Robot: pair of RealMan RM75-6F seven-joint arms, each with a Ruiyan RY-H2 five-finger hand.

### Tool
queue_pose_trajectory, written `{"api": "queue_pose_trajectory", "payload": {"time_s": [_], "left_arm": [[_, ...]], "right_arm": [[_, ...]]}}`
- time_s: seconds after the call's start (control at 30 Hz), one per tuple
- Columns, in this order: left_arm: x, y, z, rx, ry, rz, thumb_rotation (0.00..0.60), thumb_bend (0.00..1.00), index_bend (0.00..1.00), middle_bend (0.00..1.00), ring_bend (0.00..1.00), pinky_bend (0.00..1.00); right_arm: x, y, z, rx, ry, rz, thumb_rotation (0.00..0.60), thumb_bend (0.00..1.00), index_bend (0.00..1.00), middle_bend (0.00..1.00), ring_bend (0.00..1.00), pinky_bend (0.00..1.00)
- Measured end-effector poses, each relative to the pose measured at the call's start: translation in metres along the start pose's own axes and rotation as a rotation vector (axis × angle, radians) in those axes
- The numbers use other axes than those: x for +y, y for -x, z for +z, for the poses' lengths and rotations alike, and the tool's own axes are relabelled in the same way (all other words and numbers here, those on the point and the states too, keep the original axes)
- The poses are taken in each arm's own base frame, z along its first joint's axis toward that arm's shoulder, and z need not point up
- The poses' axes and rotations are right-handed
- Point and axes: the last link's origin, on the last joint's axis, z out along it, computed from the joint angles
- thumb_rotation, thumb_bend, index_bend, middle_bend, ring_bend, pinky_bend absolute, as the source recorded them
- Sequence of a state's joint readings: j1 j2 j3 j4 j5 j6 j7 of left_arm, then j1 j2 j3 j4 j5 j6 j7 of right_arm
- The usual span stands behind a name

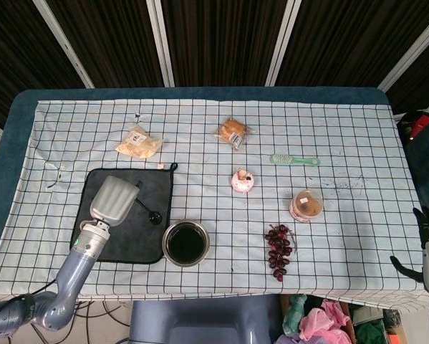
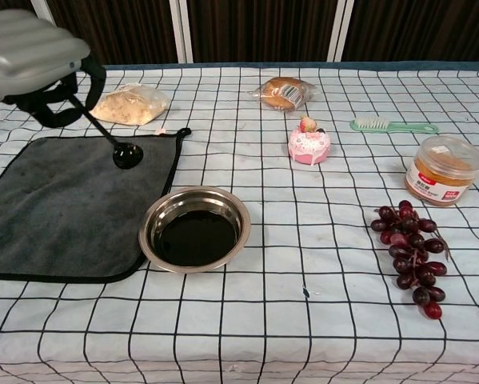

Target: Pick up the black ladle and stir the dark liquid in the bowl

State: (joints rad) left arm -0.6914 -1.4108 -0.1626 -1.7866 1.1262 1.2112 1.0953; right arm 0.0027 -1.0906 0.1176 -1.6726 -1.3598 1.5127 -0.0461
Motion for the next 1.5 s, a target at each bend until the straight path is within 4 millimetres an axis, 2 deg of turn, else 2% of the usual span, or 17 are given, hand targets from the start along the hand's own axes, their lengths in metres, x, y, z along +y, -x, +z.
{"api": "queue_pose_trajectory", "payload": {"time_s": [0.13,0.3,0.47,0.6,1.0,1.5], "left_arm": [[0.021,-0.023,0.009,0.088,0.05,0.176,0.6,0.48,0.63,0.92,0.8,0.75],[0.055,-0.039,0.014,0.157,0.127,0.357,0.6,0.48,0.63,0.92,0.8,0.75],[0.088,-0.043,0.015,0.193,0.199,0.485,0.6,0.48,0.63,0.92,0.8,0.75],[0.111,-0.037,0.014,0.187,0.257,0.541,0.6,0.48,0.63,0.92,0.8,0.75],[0.127,-0.015,0.017,0.153,0.317,0.627,0.6,0.48,0.63,0.92,0.8,0.74],[0.136,-0.007,0.023,0.137,0.335,0.681,0.6,0.48,0.63,0.92,0.79,0.75]], "right_arm": [[0.0,-0.001,0.0,0.002,-0.001,0.004,0.6,0.11,0.03,0.01,0.06,0.22],[0.0,-0.003,-0.001,0.008,-0.001,0.011,0.6,0.11,0.03,0.01,0.06,0.22],[0.001,-0.004,-0.001,0.011,0.0,0.017,0.6,0.11,0.03,0.01,0.06,0.22],[0.001,-0.005,-0.001,0.015,0.002,0.025,0.6,0.11,0.03,0.01,0.06,0.22],[0.002,-0.005,0.0,0.015,0.004,0.036,0.6,0.11,0.03,0.01,0.06,0.22],[0.002,-0.004,0.001,0.01,0.004,0.04,0.6,0.11,0.03,0.01,0.06,0.22]]}}
